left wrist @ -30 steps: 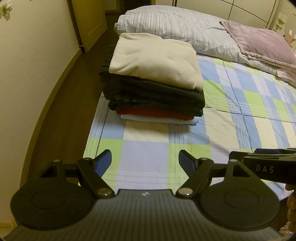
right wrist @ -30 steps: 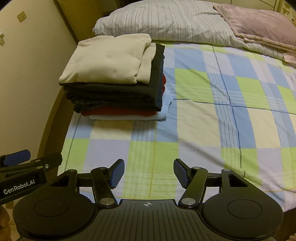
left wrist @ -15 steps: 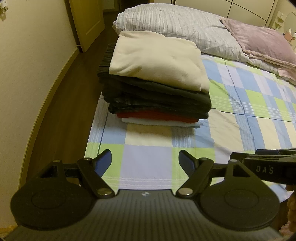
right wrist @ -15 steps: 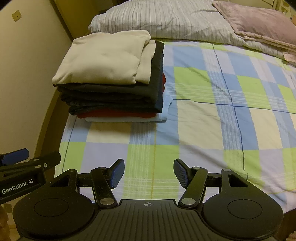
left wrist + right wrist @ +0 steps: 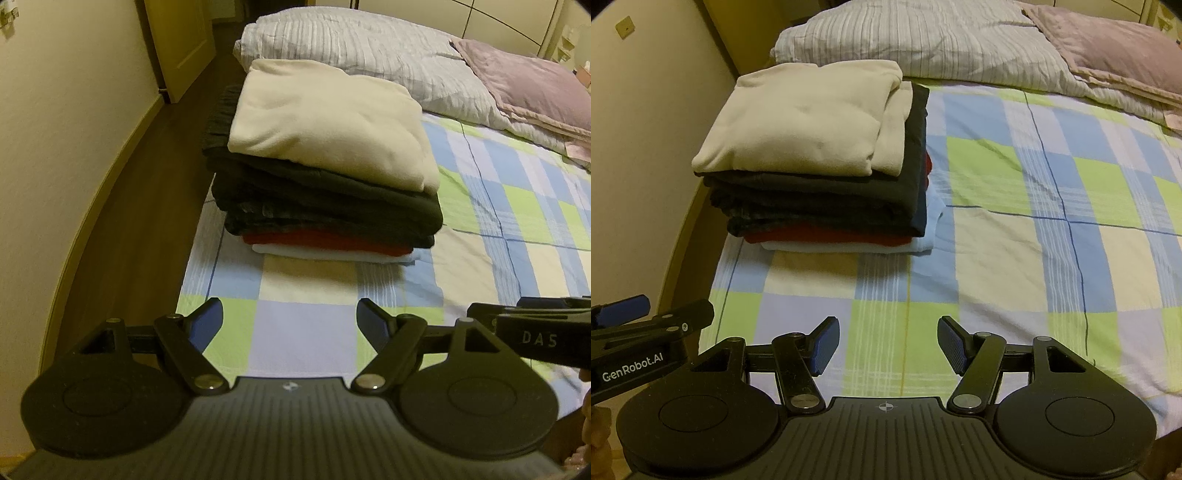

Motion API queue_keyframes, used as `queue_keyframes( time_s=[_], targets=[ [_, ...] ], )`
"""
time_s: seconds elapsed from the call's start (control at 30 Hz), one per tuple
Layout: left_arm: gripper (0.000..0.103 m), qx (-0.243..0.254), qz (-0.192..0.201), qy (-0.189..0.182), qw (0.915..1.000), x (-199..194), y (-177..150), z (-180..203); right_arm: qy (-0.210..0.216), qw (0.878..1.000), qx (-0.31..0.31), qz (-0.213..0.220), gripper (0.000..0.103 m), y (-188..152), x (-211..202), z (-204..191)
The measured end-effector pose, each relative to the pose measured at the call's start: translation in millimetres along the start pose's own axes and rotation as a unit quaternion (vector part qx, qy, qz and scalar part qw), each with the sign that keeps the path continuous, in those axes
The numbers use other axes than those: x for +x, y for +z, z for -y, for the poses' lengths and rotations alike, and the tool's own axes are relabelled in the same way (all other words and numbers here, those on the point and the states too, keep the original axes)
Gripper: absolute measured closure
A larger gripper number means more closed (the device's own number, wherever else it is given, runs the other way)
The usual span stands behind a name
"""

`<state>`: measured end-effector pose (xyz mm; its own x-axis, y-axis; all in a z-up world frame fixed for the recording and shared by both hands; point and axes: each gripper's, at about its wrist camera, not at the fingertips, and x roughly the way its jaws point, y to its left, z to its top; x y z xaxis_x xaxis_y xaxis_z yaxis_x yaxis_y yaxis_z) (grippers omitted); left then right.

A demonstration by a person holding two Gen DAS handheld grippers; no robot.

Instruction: Fold clothes

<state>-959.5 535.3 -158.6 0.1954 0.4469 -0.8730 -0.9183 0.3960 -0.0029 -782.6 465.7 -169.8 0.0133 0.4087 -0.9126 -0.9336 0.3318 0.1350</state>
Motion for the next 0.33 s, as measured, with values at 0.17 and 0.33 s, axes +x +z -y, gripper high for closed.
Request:
queue_keyframes(
  time_s=[0.17,0.33],
  targets=[
    [0.026,-0.004,0.009,0.004,0.9999,5.2,6.6,-3.7,0.001,1.000,-0.005,0.000,0.041,5.0,5.1,-2.7],
    [0.026,-0.002,0.010,0.008,0.9999,6.3,9.7,-5.1,0.003,1.000,-0.007,0.000,0.041,8.1,7.1,-4.6]
  ],
)
